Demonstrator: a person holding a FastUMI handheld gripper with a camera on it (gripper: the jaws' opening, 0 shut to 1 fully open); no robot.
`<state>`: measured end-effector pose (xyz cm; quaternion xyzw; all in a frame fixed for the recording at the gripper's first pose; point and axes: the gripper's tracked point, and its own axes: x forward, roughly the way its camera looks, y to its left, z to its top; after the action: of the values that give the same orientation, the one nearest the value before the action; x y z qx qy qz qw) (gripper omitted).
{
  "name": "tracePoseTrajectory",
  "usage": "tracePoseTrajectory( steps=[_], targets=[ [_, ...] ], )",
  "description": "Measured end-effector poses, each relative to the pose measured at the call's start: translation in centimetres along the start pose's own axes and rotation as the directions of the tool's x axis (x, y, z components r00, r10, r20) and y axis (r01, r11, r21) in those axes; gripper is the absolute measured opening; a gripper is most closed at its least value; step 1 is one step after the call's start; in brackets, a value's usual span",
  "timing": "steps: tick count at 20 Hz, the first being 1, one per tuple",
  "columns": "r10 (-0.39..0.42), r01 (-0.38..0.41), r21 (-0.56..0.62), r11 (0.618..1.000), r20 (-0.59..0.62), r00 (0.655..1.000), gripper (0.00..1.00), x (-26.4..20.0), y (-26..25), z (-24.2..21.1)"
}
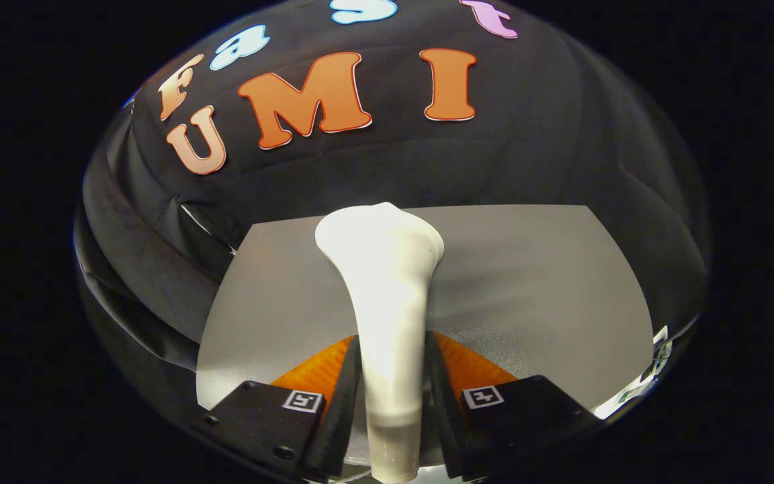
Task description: Iron the clothes twice with a garment steamer, once on the left side and once on the right side.
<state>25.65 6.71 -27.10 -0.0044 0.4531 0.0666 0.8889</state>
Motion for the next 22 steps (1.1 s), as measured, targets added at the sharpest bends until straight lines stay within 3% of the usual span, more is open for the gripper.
tracePoseTrajectory(
  steps=[3,10,17,22],
  targets=[
    [0.010,-0.010,-0.001,1.000,-0.004,1.000,0.52,0.1,0.1,-0.1],
    [0.003,-0.003,-0.006,1.000,0.032,0.999,0.45,-1.1,0.0,0.5],
    [-0.030,0.030,0.001,1.000,0.123,0.992,0.45,-4.5,0.2,1.5],
    [-0.109,0.104,0.040,0.994,0.173,0.979,0.45,-7.9,0.1,1.2]
  ],
)
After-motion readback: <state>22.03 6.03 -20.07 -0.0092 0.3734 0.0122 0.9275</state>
